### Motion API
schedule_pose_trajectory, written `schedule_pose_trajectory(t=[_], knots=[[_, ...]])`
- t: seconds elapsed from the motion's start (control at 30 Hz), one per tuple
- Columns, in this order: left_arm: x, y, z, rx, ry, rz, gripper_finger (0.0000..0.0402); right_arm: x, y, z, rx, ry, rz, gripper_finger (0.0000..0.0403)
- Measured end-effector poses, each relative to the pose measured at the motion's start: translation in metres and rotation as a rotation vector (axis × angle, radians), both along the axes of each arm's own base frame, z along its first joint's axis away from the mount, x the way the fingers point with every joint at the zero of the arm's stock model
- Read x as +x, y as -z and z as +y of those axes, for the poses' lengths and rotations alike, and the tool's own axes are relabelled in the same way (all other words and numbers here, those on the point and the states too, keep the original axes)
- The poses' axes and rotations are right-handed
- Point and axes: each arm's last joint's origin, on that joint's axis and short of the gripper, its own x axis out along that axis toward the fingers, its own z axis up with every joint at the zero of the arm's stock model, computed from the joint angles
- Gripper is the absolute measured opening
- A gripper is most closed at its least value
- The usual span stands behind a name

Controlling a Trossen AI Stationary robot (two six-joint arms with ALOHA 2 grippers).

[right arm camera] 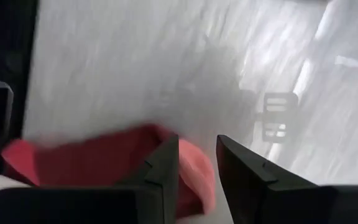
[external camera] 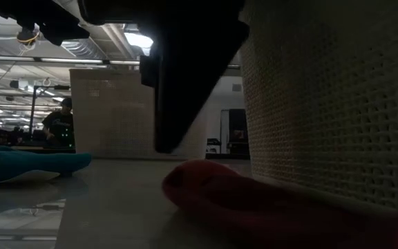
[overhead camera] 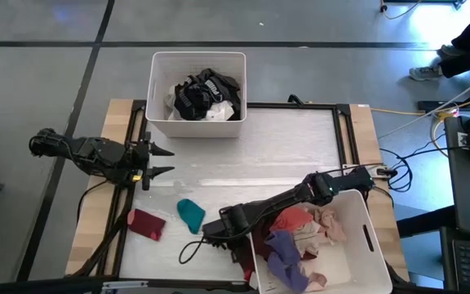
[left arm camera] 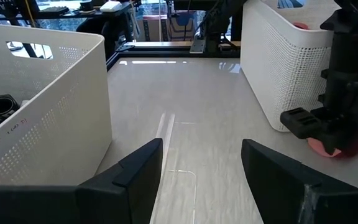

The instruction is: Sort clothes

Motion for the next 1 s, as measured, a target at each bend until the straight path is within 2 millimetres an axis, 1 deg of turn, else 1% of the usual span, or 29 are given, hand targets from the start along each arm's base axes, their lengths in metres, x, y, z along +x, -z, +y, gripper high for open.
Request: schedule_pose_trajectory(t=[0.1, 0.33, 0.43, 0.53, 0.63, 0.73, 0.8, 0.9, 1.0], knots=[[0.000, 0.000, 0.000, 0.000, 0.000, -0.001, 0.0210, 0.002, -0.002, 0.001, 0.016, 0.016, -0.016, 0.0108], [0.000, 0.000, 0.000, 0.000, 0.000, 0.000, 0.0210, 0.018, -0.010, 0.005, 0.080, 0.024, -0.185, 0.0109], [0.000, 0.000, 0.000, 0.000, 0.000, 0.000, 0.0210, 0.019, -0.013, 0.003, 0.085, 0.030, -0.195, 0.0114], [0.000, 0.000, 0.000, 0.000, 0.000, 0.000, 0.0210, 0.017, -0.016, 0.002, 0.080, 0.029, -0.195, 0.0135], [0.000, 0.000, 0.000, 0.000, 0.000, 0.000, 0.0210, 0.018, -0.021, -0.001, 0.061, 0.041, -0.213, 0.0169], [0.000, 0.000, 0.000, 0.000, 0.000, 0.000, 0.0210, 0.018, -0.031, -0.007, 0.062, 0.055, -0.237, 0.0204], [0.000, 0.000, 0.000, 0.000, 0.000, 0.000, 0.0210, 0.020, -0.041, -0.011, 0.067, 0.071, -0.281, 0.0222], [0.000, 0.000, 0.000, 0.000, 0.000, 0.000, 0.0210, 0.021, -0.053, -0.012, 0.084, 0.076, -0.332, 0.0237], [0.000, 0.000, 0.000, 0.000, 0.000, 0.000, 0.0210, 0.024, -0.054, -0.012, 0.090, 0.080, -0.357, 0.0240]])
